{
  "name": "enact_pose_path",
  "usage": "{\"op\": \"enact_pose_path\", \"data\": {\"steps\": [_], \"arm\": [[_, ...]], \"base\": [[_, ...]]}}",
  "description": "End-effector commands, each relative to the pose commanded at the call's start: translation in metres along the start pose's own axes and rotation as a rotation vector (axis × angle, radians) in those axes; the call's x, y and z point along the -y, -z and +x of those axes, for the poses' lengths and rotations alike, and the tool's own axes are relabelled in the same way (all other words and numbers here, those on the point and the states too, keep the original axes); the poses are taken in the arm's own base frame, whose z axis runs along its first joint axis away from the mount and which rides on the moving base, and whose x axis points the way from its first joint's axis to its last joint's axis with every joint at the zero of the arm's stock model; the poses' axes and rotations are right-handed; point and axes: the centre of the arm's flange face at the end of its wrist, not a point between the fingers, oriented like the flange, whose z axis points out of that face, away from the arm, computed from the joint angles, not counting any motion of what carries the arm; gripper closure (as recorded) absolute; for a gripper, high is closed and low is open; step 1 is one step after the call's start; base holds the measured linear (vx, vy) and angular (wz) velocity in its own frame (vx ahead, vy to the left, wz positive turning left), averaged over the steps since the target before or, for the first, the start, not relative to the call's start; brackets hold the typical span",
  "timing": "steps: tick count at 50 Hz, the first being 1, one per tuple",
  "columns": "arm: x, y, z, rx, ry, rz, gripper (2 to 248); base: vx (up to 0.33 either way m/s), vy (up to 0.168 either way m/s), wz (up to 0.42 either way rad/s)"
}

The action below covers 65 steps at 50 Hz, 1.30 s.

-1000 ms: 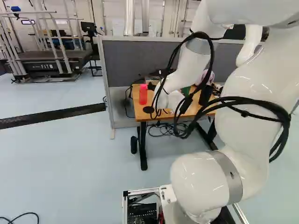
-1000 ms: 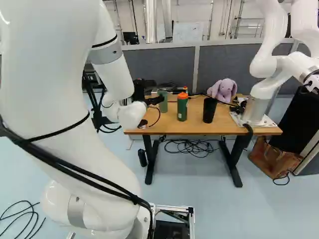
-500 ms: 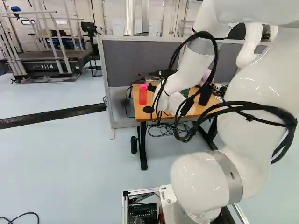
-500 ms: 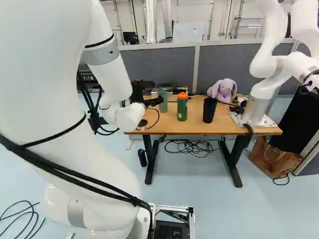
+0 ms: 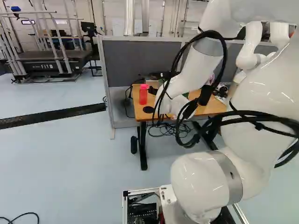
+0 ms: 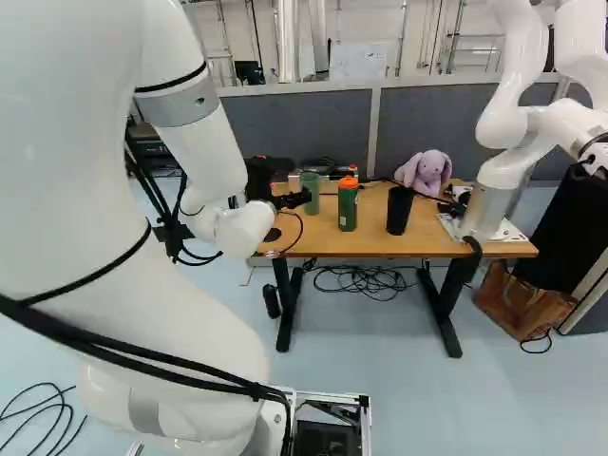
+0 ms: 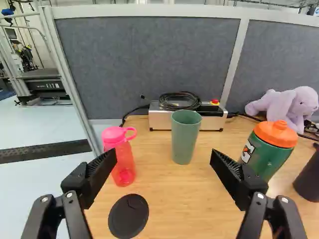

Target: Place the green cup on the table

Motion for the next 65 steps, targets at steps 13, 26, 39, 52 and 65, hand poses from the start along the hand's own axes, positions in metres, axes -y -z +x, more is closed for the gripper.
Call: {"op": "enact_pose_path", "data": {"steps": [13,26,39,52,65], "arm": [[-0.002,0.025,-0.009,0.041,0.0,-0.003,3],[-0.003,0.049,-0.019,0.08,-0.001,-0.007,3],[-0.004,0.066,-0.027,0.109,-0.001,-0.009,3],[-0.004,0.076,-0.033,0.127,-0.001,-0.01,3],[-0.004,0.08,-0.035,0.134,-0.001,-0.011,3]], "base": [[0.0,0.0,0.0],[0.0,0.0,0.0],[0.0,0.0,0.0],[0.0,0.0,0.0],[0.0,0.0,0.0]]}}
